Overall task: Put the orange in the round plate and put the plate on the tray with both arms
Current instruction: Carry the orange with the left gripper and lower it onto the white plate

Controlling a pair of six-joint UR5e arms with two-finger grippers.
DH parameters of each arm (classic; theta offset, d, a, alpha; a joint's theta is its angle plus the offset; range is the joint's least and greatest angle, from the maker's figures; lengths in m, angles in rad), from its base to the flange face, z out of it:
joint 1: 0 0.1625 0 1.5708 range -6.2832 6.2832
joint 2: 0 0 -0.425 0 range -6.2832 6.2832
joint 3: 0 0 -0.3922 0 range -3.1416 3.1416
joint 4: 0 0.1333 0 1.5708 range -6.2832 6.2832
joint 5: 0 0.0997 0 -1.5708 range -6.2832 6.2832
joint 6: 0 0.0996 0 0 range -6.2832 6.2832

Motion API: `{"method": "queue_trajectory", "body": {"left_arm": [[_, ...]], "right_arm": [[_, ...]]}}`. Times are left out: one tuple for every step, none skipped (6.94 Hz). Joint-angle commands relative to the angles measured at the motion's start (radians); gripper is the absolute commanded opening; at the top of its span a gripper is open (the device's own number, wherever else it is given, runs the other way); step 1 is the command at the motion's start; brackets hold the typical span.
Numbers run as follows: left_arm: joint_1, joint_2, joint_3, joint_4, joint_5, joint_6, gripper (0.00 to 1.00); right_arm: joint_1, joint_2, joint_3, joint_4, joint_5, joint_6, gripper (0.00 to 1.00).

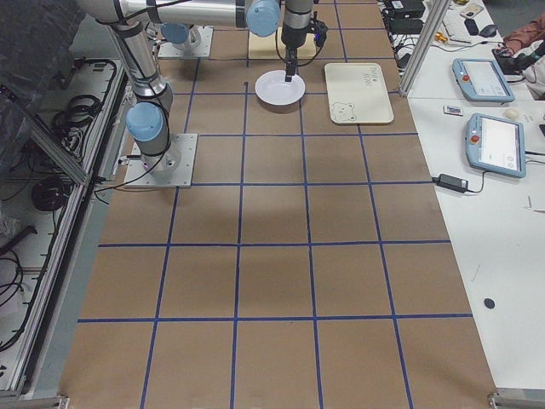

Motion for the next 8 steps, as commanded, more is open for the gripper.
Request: {"method": "queue_trajectory", "body": {"left_arm": [[-0.183,-0.050,0.020,0.023,-0.103,-0.300,0.00],[-0.214,-0.082,0.016,0.068,-0.199,-0.311,0.00],[-0.221,-0.122,0.008,0.070,-0.214,-0.319,0.00],[-0.231,-0.148,-0.015,0.121,-0.206,-0.316,0.00],[-0.233,-0.167,-0.039,0.167,-0.205,-0.316,0.69],[-0.233,-0.185,-0.047,0.188,-0.209,-0.320,0.98],[-0.233,-0.198,-0.049,0.189,-0.214,-0.320,1.00],[-0.234,-0.199,-0.047,0.192,-0.214,-0.320,1.00]], "right_arm": [[-0.027,0.002,0.000,-0.002,-0.002,-0.008,1.00],[-0.045,0.005,0.000,-0.008,0.000,-0.014,1.00],[-0.068,0.003,0.000,-0.002,0.000,-0.015,1.00],[-0.100,0.006,0.000,0.001,0.000,-0.024,1.00],[-0.117,0.005,0.000,0.001,0.001,-0.032,1.00],[-0.122,0.011,0.000,-0.008,0.001,-0.058,1.00],[-0.119,0.012,0.000,-0.017,0.011,-0.046,1.00],[-0.119,0.014,0.000,-0.019,0.012,-0.048,1.00]]}}
